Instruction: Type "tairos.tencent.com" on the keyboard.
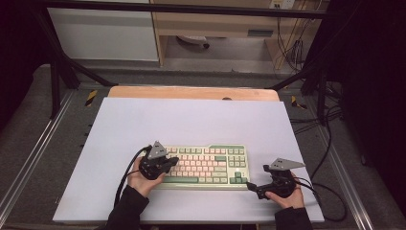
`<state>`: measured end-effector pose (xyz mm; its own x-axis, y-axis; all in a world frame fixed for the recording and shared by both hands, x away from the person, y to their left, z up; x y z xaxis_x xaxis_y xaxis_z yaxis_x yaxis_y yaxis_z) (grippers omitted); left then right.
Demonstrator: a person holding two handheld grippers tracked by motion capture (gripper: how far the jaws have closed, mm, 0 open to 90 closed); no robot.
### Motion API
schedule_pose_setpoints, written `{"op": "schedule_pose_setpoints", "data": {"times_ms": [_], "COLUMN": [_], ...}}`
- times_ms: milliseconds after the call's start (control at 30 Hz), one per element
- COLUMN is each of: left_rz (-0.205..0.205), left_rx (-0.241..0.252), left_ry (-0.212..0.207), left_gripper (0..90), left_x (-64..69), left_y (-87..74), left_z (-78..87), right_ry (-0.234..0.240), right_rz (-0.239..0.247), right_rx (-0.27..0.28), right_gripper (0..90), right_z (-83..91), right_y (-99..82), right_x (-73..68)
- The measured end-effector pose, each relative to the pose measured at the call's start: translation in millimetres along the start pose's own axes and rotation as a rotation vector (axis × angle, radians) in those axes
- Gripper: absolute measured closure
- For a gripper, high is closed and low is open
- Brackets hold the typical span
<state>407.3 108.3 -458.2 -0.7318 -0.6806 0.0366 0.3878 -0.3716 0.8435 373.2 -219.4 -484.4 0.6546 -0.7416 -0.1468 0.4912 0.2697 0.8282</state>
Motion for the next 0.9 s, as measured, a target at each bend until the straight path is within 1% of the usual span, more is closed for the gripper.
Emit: {"op": "schedule_pose_setpoints", "data": {"times_ms": [100,233,567,700,900], "left_rz": [-0.006,-0.003,0.001,0.012,0.014], "left_rx": [0.004,0.011,0.018,0.021,0.022], "left_ry": [-0.003,-0.006,0.0,0.002,0.01], "left_gripper": [90.0,90.0,90.0,90.0,90.0], "left_x": [0.6,-0.1,-6.3,-10.0,-13.5], "left_y": [0.2,-0.6,-5.7,-7.6,-10.2], "left_z": [3.2,9.5,23.9,27.9,34.8], "right_ry": [0.001,0.001,-0.001,-0.002,-0.001], "right_rz": [-0.002,-0.001,-0.001,-0.002,-0.003], "right_rx": [-0.001,-0.002,-0.003,-0.004,-0.003], "right_gripper": [0.4,0.5,0.4,0.4,0.4], "right_z": [-0.2,-0.2,-0.1,-0.1,0.0], "right_y": [-0.2,-0.2,-0.3,-0.4,-0.3], "right_x": [-0.4,-0.3,0.0,-0.1,-0.2]}}
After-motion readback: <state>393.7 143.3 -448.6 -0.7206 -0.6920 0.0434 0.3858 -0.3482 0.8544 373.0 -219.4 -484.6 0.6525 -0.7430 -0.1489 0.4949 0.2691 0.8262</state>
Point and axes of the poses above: each handheld gripper's, and its own axes: z roughly backward along the jaws, y roughly out of its top, x roughly to its right, the point moved 7 cm from there along -z, roughly forward along the jaws, and after that the axes turned 5 degrees about x, right-handed, at the moved point
